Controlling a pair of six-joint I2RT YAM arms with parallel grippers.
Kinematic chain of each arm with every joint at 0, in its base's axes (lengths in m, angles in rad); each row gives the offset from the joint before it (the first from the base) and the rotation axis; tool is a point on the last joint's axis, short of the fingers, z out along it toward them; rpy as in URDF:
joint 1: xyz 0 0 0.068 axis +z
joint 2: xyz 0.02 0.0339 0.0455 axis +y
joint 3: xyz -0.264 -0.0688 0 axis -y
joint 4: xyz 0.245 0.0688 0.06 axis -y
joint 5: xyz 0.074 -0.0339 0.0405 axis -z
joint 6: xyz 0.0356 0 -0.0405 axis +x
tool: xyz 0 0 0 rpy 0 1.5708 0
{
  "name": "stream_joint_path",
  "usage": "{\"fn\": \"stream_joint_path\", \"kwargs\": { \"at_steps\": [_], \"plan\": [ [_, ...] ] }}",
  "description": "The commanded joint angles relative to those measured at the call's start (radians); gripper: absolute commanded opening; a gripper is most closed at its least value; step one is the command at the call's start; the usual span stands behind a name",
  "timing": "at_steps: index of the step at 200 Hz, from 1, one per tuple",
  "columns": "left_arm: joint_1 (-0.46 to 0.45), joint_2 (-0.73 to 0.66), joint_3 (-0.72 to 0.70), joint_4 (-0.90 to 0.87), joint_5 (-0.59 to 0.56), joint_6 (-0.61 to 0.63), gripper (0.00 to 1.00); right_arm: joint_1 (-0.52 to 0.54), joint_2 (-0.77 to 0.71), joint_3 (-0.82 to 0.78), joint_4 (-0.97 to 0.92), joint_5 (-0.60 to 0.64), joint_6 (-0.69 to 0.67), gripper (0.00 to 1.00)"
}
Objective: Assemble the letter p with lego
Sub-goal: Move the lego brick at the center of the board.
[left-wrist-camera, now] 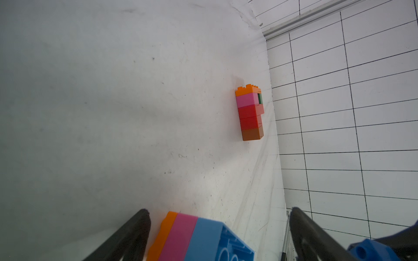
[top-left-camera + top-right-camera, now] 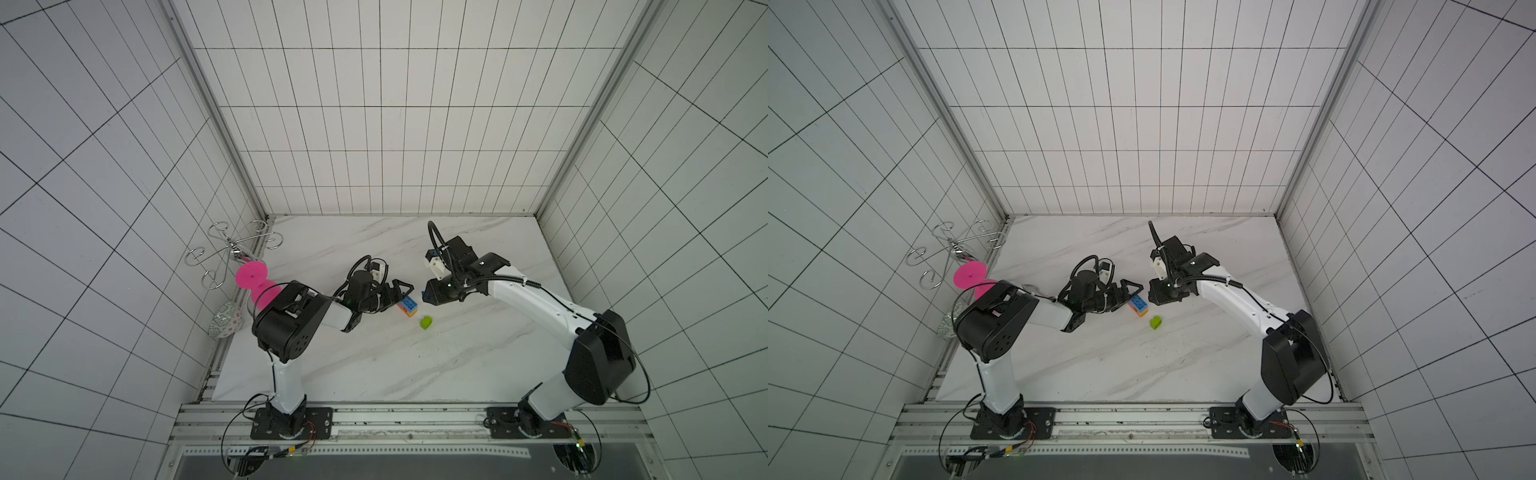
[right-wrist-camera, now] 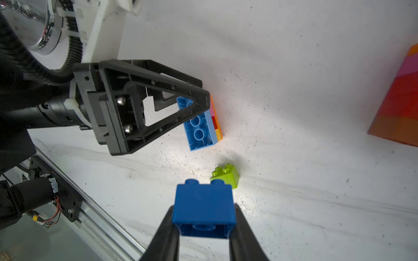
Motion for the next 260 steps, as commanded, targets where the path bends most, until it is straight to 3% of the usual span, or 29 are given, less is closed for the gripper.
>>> {"fn": "stream_joint_path", "kwargs": {
  "at_steps": [1, 82, 132, 157, 211, 234, 260],
  "plan": [
    [-0.001, 0.045, 0.066, -0.044, 0.035, 0.033, 0.94, -0.005, 0.036, 0.065, -0.094, 0.038, -0.024, 0.00],
    [-0.124, 0.069, 0.072, 0.004, 0.057, -0.015, 0.94, -0.028, 0.049, 0.108, -0.198, 0.069, -0.025, 0.00],
    [-0.218, 0.080, 0.075, 0.082, 0.084, -0.087, 0.94, -0.029, -0.058, 0.046, -0.252, 0.162, 0.017, 0.00],
    [-0.155, 0.002, 0.014, 0.076, 0.077, -0.093, 0.94, -0.029, -0.118, 0.007, -0.258, 0.170, 0.025, 0.00],
    [0.054, -0.274, -0.070, -0.200, 0.036, 0.070, 0.97, -0.027, -0.056, 0.044, -0.328, 0.080, -0.014, 0.00],
    [0.083, -0.429, -0.104, -0.345, -0.074, 0.212, 0.97, -0.001, 0.017, 0.097, -0.381, 0.062, -0.031, 0.00],
    [0.087, -0.604, -0.189, -0.394, -0.249, 0.328, 0.97, 0.036, 0.101, 0.152, -0.421, 0.048, -0.035, 0.00]
  ]
}}
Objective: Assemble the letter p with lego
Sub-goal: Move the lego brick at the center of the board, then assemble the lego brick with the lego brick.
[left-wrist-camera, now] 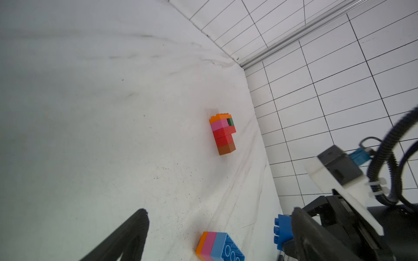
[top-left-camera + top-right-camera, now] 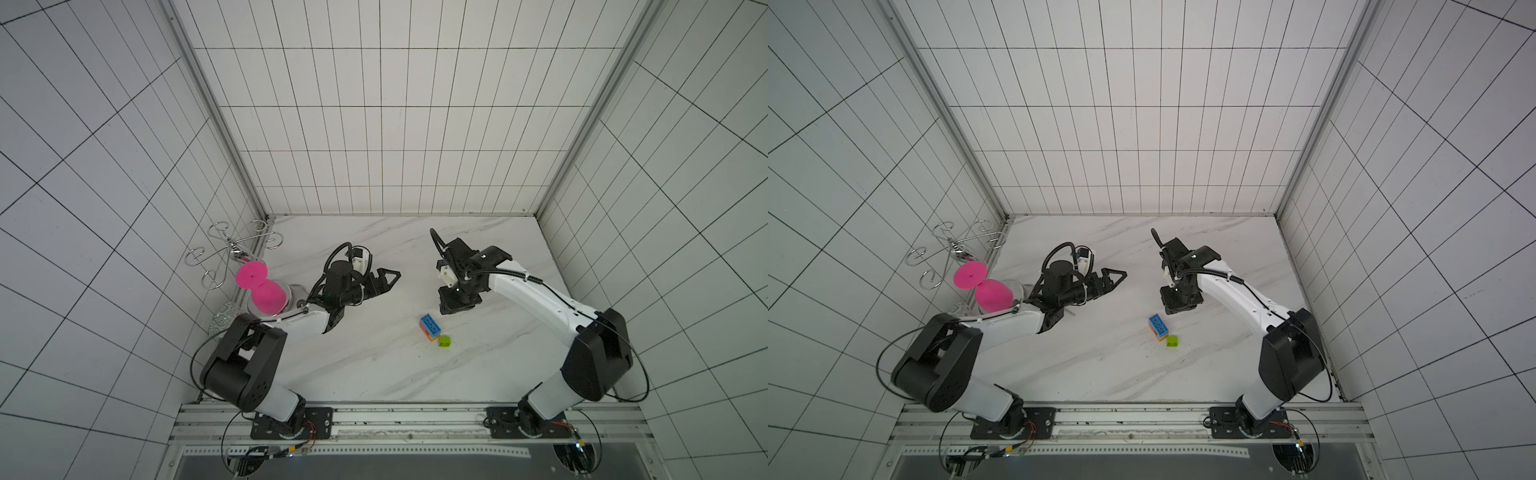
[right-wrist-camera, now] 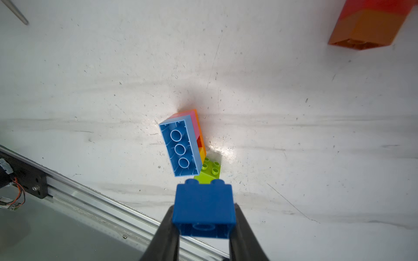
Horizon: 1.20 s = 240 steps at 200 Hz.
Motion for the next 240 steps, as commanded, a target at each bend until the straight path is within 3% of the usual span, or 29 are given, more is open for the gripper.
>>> {"fn": "stream_joint_path", "kwargs": {
  "at_steps": [1, 48, 81, 143, 240],
  "plan": [
    [0.002, -0.127, -0.081, -0.110, -0.186, 0.160, 0.97, 0.037, 0.058, 0.084, -0.091, -0.030, -0.027, 0.00],
    [0.002, -0.324, -0.280, 0.031, -0.411, 0.164, 0.98, 0.100, 0.185, 0.197, -0.198, -0.012, -0.034, 0.00],
    [0.002, -0.359, -0.240, -0.067, -0.407, 0.183, 0.97, 0.119, 0.257, 0.262, -0.245, -0.003, -0.036, 0.00],
    [0.002, -0.462, -0.274, -0.072, -0.458, 0.187, 0.97, 0.127, 0.387, 0.377, -0.299, 0.027, -0.051, 0.00],
    [0.002, -0.470, -0.276, -0.067, -0.452, 0.190, 0.97, 0.120, 0.485, 0.414, -0.346, 0.049, -0.088, 0.00]
  ]
}}
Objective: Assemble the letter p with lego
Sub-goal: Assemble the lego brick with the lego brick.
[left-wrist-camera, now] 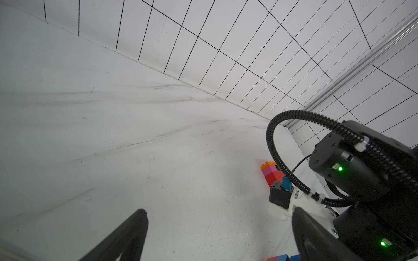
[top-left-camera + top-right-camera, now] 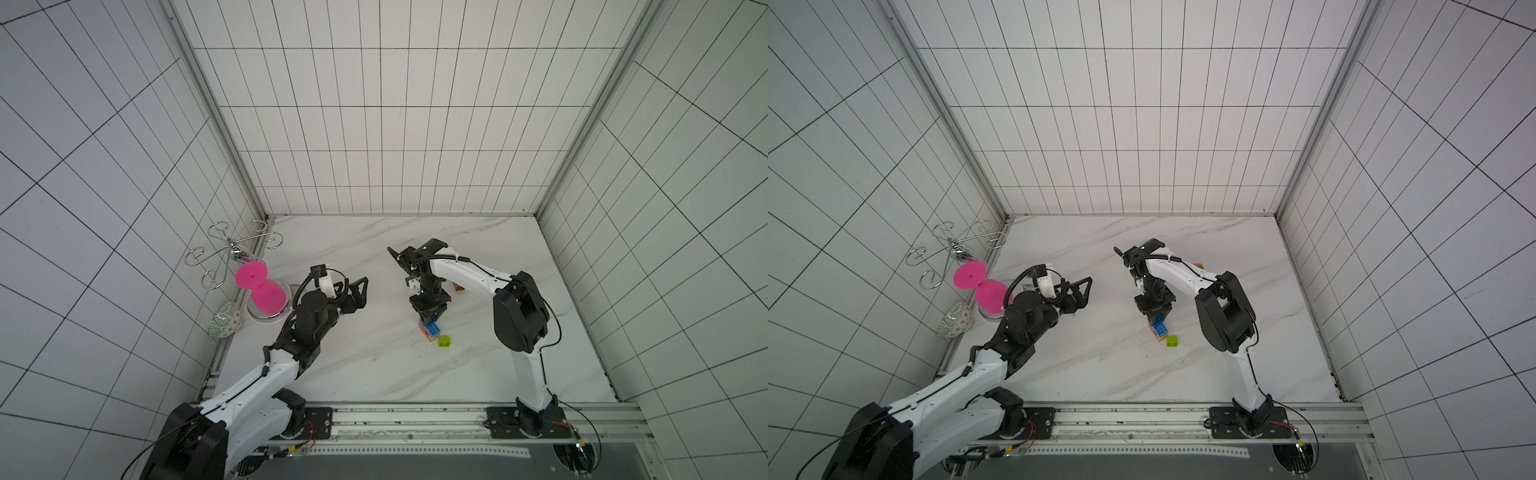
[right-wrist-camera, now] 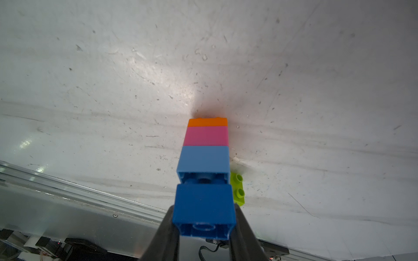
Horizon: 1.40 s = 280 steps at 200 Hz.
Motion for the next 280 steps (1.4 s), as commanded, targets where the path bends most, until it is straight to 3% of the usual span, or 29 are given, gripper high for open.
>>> {"fn": "stream_joint_path", "kwargs": {
  "at_steps": [1, 59, 146, 280],
  "plan": [
    [0.001, -0.012, -0.007, -0.002, -0.015, 0.016, 0.97, 0.001, 0.031, 0.032, -0.046, 0.019, -0.026, 0.00],
    [0.002, -0.010, -0.007, 0.001, -0.008, 0.022, 0.98, 0.005, 0.075, 0.046, -0.042, 0.022, -0.036, 0.00],
    [0.002, -0.025, -0.009, 0.000, -0.003, 0.031, 0.97, 0.023, 0.003, 0.138, -0.088, 0.029, -0.032, 0.00],
    [0.002, -0.030, -0.011, 0.004, 0.003, 0.035, 0.97, 0.033, 0.094, 0.100, -0.079, 0.006, -0.052, 0.00]
  ]
}}
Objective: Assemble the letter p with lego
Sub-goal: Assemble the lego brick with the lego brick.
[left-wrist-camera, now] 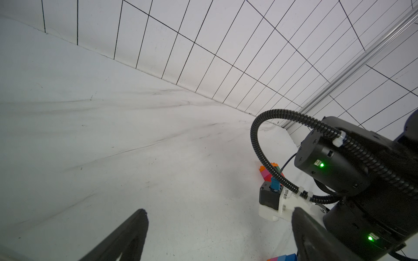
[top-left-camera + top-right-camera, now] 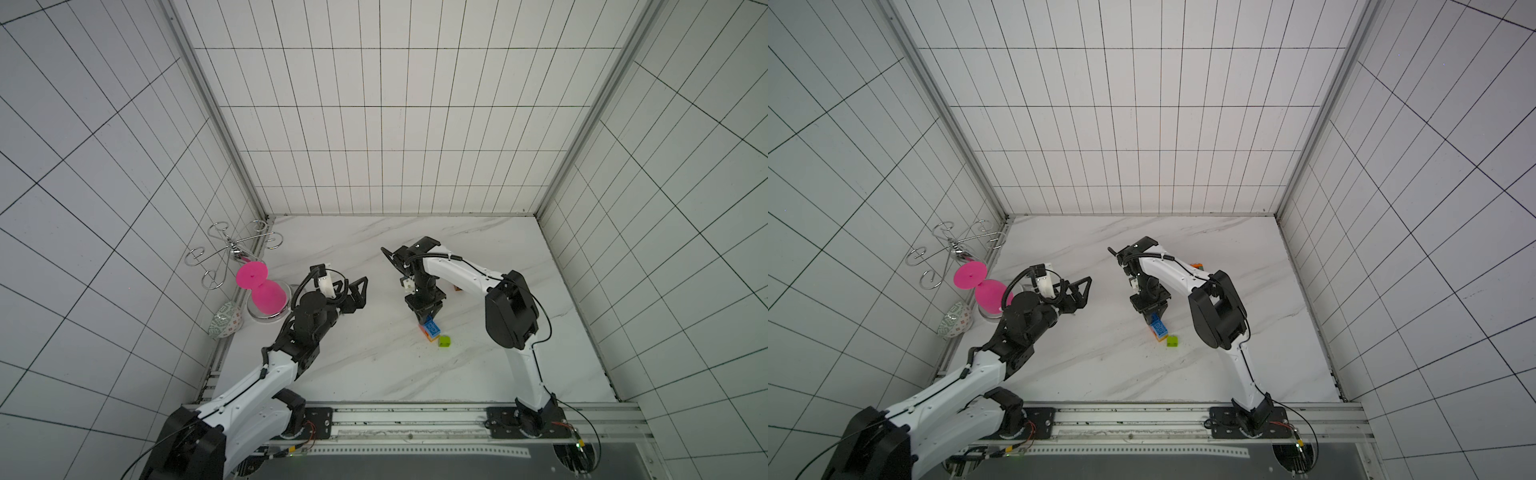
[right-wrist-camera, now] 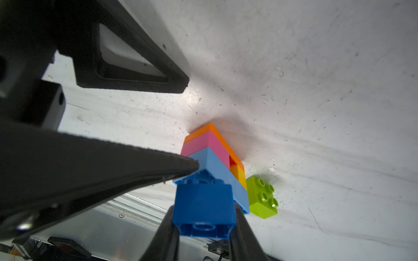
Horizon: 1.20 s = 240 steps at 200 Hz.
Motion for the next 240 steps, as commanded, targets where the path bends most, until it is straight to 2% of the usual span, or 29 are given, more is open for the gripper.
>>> {"fn": "stream_joint_path", "kwargs": {
  "at_steps": [1, 130, 240],
  "plan": [
    [0.002, -0.009, -0.011, 0.004, 0.001, 0.013, 0.97, 0.009, 0.028, -0.003, -0.018, -0.003, -0.021, 0.00],
    [0.002, -0.022, -0.014, 0.005, 0.004, 0.017, 0.97, 0.007, 0.028, -0.033, -0.024, 0.066, -0.019, 0.00],
    [0.002, -0.032, -0.015, 0.005, 0.005, 0.020, 0.97, 0.020, 0.052, -0.087, 0.032, 0.064, 0.020, 0.00]
  ]
}}
